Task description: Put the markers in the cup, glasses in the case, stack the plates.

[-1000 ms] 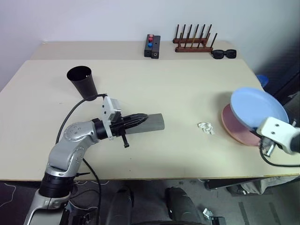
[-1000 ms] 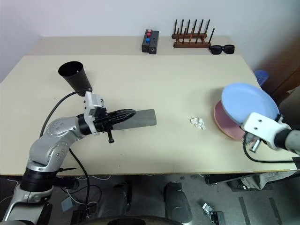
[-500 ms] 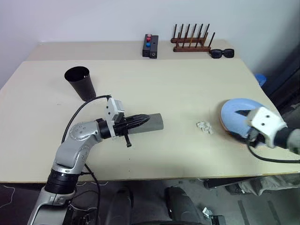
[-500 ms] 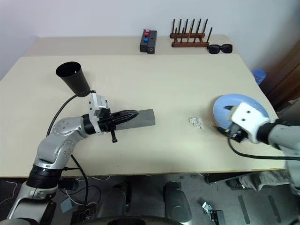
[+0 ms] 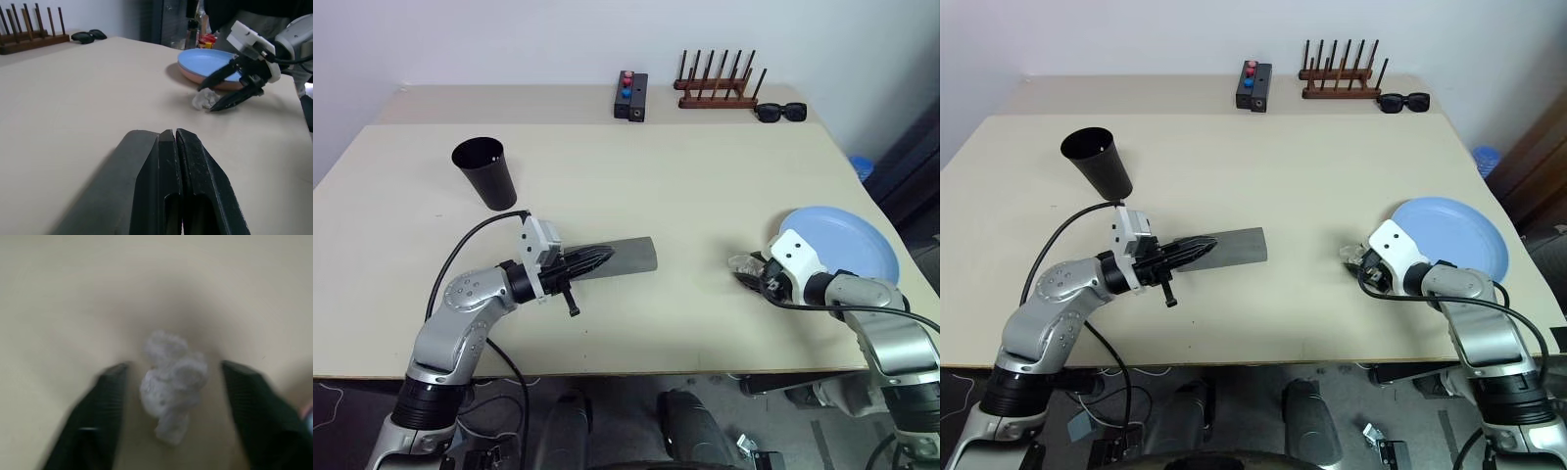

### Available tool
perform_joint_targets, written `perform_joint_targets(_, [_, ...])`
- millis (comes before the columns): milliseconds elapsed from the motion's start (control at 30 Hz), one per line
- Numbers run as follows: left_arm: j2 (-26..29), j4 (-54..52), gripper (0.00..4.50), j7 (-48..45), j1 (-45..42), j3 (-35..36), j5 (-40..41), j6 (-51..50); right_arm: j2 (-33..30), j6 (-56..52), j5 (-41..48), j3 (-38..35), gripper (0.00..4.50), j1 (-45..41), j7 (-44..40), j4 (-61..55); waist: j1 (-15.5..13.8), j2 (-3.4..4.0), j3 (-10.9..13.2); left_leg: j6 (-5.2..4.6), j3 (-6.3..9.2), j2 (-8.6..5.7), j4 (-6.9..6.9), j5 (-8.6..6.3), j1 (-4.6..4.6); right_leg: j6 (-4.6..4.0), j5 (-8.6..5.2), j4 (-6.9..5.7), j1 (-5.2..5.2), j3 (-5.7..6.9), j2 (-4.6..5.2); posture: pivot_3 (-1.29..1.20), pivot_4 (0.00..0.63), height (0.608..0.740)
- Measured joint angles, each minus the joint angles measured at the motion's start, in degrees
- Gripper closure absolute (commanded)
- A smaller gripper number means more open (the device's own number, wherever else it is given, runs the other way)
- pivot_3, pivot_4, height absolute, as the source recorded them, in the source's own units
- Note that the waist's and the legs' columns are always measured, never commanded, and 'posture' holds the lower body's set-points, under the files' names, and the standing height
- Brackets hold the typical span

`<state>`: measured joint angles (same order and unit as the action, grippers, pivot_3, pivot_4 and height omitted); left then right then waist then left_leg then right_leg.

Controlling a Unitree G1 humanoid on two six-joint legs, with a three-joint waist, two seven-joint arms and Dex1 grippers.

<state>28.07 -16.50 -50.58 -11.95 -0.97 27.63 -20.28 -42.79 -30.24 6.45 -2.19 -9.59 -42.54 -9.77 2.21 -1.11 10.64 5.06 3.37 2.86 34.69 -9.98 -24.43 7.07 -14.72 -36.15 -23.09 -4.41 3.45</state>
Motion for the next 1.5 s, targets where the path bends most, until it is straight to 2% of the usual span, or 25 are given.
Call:
perform_joint_targets(67, [0.0,0.0,4.5,0.01,0.0,0.01,0.0,0.01,-0.16,-0.28,0.01,0.02,4.43,-0.74,-0.03,-0.07,0.05,0.0,0.0,0.0,0.0,0.0,0.0,0.0,0.0,0.0,0.0,0.0,0.0,0.0,0.0,0.0,0.15,0.74])
perform_joint_targets(300, [0.04,-0.21,4.5,0.6,-0.06,0.16,0.31,-0.36,-3.24,0.21,0.63,-1.72,4.47,-1.11,-0.75,-3.08,-0.05,0.02,0.01,-0.04,-0.01,0.0,0.01,-0.03,-0.02,0.01,-0.01,0.02,0.0,-0.01,0.01,0.0,0.15,0.74])
perform_joint_targets(567, [0.04,-0.18,4.5,1.47,-2.62,0.17,0.72,-1.96,-12.8,2.68,0.47,-12.08,4.47,0.06,-1.79,3.68,-0.36,0.01,0.01,-0.08,-0.04,-0.02,0.06,-0.06,-0.04,0.0,-0.01,0.07,0.01,-0.01,0.04,0.0,0.15,0.74])
perform_joint_targets(667, [-0.19,-0.22,4.5,2.24,-2.87,0.2,1.48,-3.25,-12.94,4.06,-0.73,-12.46,3.54,2.52,-1.15,8.2,-0.08,0.01,0.02,-0.13,-0.05,-0.01,0.06,-0.08,-0.03,0.0,-0.01,0.06,0.0,-0.01,0.04,0.0,0.15,0.74])
perform_joint_targets(833, [-0.47,-2.75,4.5,2.74,-4.09,0.15,3.96,-6.16,-11.82,5.89,-0.78,-12.12,1.07,3.9,-0.45,9.5,0.41,0.06,0.03,-0.14,-0.05,-0.01,0.05,-0.09,-0.02,0.02,-0.01,0.02,-0.02,-0.03,0.02,0.0,0.15,0.74])
perform_joint_targets(1033, [2.39,-5.63,4.5,2.67,-3.99,0.61,5.77,-9.46,-10.39,10.77,0.19,-11.58,1.07,1.0,-1.14,9.64,0.34,0.04,0.05,-0.14,-0.07,-0.01,0.09,-0.09,-0.03,0.04,-0.03,0.03,-0.01,-0.03,0.02,0.0,0.15,0.74])
perform_joint_targets(1133, [3.27,-5.5,4.5,4.67,-3.86,3.08,5.72,-9.56,-7.9,11.53,3.06,-11.44,1.07,-2.33,-2.64,9.74,0.4,0.02,0.07,-0.14,-0.06,0.01,0.08,-0.09,-0.02,0.03,-0.02,0.03,-0.01,-0.03,-0.01,0.0,0.15,0.74])
perform_joint_targets(1333, [4.32,-4.49,4.5,14.06,1.69,13.77,1.44,-7.0,1.12,12.93,6.75,-5.78,1.07,-10.43,-4.45,10.26,0.43,0.05,0.08,-0.15,-0.05,0.01,-0.01,-0.1,-0.03,0.05,-0.03,0.04,-0.05,-0.03,-0.01,0.0,0.15,0.74])
perform_joint_targets(1500, [4.03,-4.96,4.5,20.73,10.86,21.45,-2.48,-5.19,4.08,15.82,6.45,-3.11,1.07,-15.89,-4.61,17.25,0.06,-0.03,0.14,-0.14,-0.06,0.0,0.03,-0.1,-0.06,0.03,-0.02,0.06,-0.05,-0.03,0.03,0.0,0.15,0.74])
